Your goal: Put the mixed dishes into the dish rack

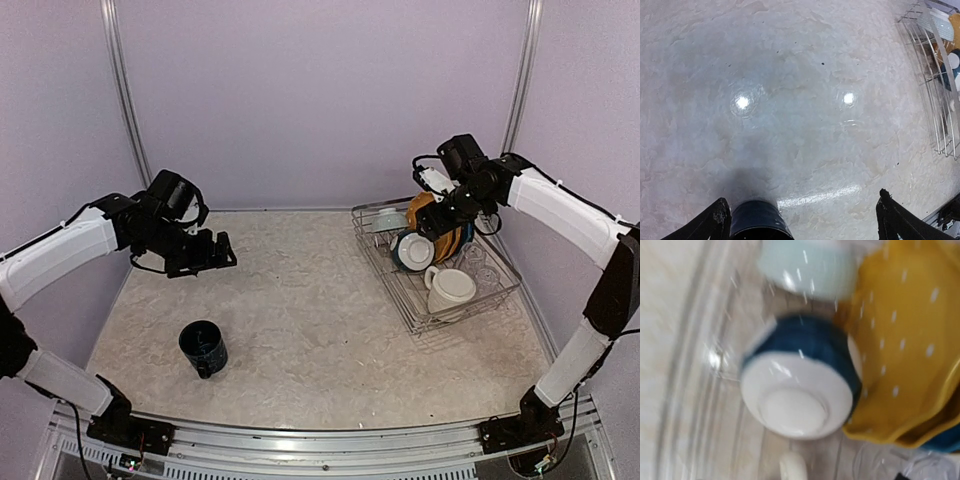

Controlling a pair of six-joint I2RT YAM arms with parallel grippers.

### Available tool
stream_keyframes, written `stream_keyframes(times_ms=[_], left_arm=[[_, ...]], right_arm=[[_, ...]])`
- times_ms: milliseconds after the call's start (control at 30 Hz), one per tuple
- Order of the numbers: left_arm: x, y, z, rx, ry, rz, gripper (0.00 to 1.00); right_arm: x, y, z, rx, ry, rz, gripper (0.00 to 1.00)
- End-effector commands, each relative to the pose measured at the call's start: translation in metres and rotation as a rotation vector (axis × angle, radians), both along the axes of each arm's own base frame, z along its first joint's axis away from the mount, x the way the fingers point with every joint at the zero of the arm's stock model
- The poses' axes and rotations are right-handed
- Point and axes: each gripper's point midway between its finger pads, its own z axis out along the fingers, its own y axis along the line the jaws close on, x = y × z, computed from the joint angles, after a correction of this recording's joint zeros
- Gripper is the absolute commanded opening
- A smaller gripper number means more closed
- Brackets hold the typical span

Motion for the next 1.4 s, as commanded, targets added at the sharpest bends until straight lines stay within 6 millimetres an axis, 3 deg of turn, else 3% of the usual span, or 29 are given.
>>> stream_keyframes(times_ms=[0,167,333,633,767,933,1067,1133,1200,1367], left_arm=[[-0.059,0.050,-0.038,0.159,0.237,0.206,0.96],[-0.095,0.075,-0.057,0.228,0.338,0.365,0.93],[-0.110,0.084,-0.082,0.261,0.422,0.411,0.83],[-0.104,0.068,-0.121,0.176,0.488,0.377,0.53],[-0.101,0.063,-0.126,0.141,0.492,0.357,0.41],[-0.095,0.062,-0.129,0.125,0.471,0.339,0.18],[-0.083,0.050,-0.119,0.082,0.439,0.296,0.00],[-0.072,0.034,-0.105,0.011,0.395,0.248,0.00],[-0.060,0.013,-0.086,-0.085,0.336,0.181,0.00],[-0.031,-0.049,-0.012,-0.441,0.132,-0.025,0.00]], right_arm=[[0.000,0.024,0.031,0.058,-0.107,0.043,0.79],[-0.007,0.046,0.045,0.105,-0.143,0.107,0.78],[-0.011,0.062,0.043,0.113,-0.141,0.155,0.77],[-0.014,0.073,0.032,0.102,-0.118,0.188,0.76],[-0.017,0.078,0.027,0.116,-0.108,0.201,0.76],[-0.023,0.089,0.032,0.180,-0.116,0.238,0.76],[-0.031,0.096,0.045,0.244,-0.136,0.268,0.79],[-0.036,0.103,0.056,0.300,-0.152,0.297,0.80],[-0.044,0.115,0.066,0.380,-0.157,0.336,0.81],[-0.072,0.153,0.081,0.614,-0.145,0.445,0.89]])
